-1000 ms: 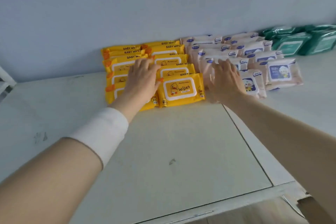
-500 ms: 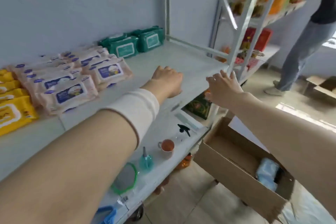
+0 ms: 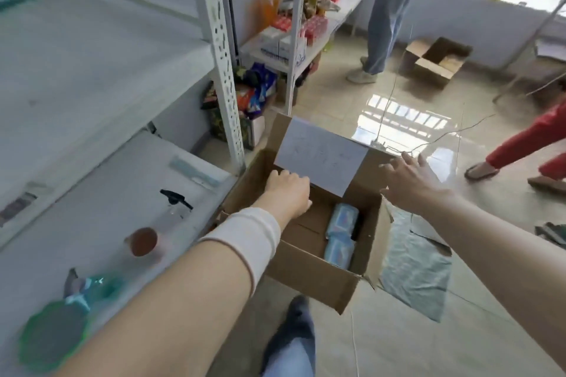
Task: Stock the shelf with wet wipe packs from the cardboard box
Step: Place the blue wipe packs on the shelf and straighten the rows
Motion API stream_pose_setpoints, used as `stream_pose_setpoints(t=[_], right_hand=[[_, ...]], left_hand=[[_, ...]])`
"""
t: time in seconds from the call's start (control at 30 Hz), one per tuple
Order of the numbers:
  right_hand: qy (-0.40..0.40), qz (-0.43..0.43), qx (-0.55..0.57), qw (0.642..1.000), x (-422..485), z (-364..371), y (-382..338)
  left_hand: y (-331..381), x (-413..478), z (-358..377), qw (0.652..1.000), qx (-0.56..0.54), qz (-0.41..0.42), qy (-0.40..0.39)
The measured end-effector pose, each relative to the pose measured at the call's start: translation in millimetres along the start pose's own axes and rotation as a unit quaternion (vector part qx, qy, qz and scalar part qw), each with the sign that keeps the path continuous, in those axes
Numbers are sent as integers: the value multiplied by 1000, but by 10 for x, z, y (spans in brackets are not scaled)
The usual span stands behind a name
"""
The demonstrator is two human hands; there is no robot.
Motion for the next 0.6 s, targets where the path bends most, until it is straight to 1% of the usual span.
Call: stream_pose_setpoints(t=[0.07,0.13,0.23,0.3,0.43,0.6], right_hand=[[-34,-12,-1,999,205,338,81],[-82,-40,-3,996,378,704,128],[-116,-92,-7,989,504,1108,206],[-143,-119,-2,983,556,1276,283],[-179,-167,-24,969,729,1486,462],[-191,-252,-48,948,1172,1825,570]], left_hand=[[87,246,257,999,-34,-9,-29],[201,435,541,995,-66,-21,-77],[330,587,907,985,-93,-49,-140],[393,646,1069,975,-124,-72,-169],[557,782,1300,954,-193,-129,-191],[914,957,1652,913,-275,-229,-196]])
Point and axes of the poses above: each hand's wrist, its own x-axis towards the middle knuckle, its own z-axis out of the palm, y = z × x, the point moved 7 cm from there along x, towards the middle knuckle
